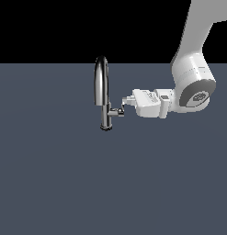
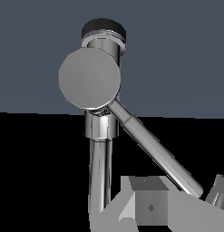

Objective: Turn on the faucet by rotating a designated handle.

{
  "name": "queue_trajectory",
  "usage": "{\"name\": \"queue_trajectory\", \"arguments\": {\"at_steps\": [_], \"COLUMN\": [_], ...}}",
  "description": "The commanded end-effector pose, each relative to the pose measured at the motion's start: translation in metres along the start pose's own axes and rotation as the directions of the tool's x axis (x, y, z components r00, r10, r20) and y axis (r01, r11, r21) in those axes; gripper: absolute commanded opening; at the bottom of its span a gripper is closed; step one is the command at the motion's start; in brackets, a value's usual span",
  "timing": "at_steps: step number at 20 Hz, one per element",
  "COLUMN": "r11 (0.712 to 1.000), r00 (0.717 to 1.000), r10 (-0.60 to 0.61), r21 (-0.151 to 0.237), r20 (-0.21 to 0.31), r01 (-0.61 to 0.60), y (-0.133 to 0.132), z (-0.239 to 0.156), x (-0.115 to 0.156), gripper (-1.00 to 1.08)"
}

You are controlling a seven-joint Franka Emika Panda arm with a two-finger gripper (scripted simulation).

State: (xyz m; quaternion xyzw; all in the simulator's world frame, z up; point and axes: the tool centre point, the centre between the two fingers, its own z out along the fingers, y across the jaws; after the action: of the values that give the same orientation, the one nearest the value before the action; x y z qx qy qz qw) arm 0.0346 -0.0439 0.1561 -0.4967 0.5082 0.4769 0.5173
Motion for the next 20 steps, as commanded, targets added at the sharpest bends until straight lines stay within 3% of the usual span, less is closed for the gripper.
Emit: {"name": "queue_trajectory", "arguments": {"at_steps": [1,6,8,20], "r11": [1.0,1.0,1.0,1.0], "r00": [1.0,1.0,1.0,1.0], "r10": [0.018,0.018,-0.003,0.018], "r21": [-0.011,-0.015,-0.001,-0.015], "r20": [0.008,0.01,0.0,0.01], "r01": [-0.018,-0.018,0.003,-0.018], "y": [0.015,0.035,0.024,0.045], "z": [0.004,0.006,-0.002,0.006], "x": [0.012,0.025,0.014,0.089], "gripper": [-1.0,-1.0,-1.0,-1.0]}}
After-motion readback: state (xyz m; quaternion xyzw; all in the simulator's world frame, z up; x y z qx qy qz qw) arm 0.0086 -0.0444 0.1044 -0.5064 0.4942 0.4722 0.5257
